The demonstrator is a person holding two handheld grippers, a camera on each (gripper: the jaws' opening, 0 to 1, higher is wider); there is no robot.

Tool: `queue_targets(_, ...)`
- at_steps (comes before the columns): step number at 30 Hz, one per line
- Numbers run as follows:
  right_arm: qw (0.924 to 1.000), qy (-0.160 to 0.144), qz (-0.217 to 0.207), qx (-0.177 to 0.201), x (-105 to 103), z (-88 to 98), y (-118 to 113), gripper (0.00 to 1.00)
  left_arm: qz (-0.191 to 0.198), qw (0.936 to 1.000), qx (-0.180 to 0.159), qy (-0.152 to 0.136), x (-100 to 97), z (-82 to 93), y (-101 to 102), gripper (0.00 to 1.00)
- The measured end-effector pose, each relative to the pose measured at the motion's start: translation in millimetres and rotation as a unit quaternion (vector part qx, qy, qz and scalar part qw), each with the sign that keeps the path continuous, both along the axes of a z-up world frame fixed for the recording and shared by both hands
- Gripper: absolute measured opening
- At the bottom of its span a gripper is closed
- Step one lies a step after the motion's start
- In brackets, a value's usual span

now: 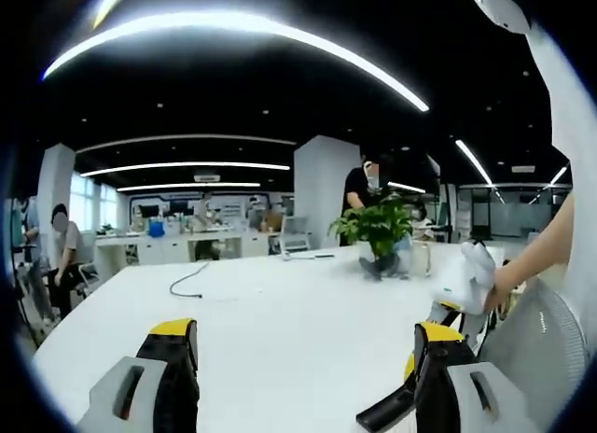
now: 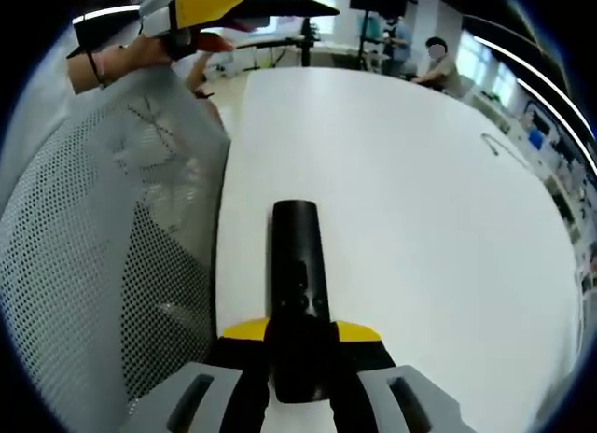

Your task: Press the specified remote control buttons in sequence, fully releasing each button before pressing the next.

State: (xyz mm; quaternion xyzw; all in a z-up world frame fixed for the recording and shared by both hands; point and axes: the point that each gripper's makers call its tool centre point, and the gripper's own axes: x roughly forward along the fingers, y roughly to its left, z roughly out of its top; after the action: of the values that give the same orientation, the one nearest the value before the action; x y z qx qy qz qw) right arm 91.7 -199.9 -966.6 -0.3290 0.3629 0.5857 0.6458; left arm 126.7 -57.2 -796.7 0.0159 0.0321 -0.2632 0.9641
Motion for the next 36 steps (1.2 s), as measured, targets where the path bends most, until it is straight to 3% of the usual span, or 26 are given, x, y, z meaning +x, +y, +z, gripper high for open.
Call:
queue_targets(22, 0.9989, 0.001, 0.015, -0.046, 44, -0.9, -4, 0.21, -0.002, 1.0000, -0.003, 0.004, -1.7, 0.9, -1, 1.00)
queue_targets(36, 0.9975, 0.007, 0.015, -0.068, 84, -1.8, -7, 0.21, -0.005, 0.9999, -0.003, 0.009, -0.7, -0.2, -1, 0.99)
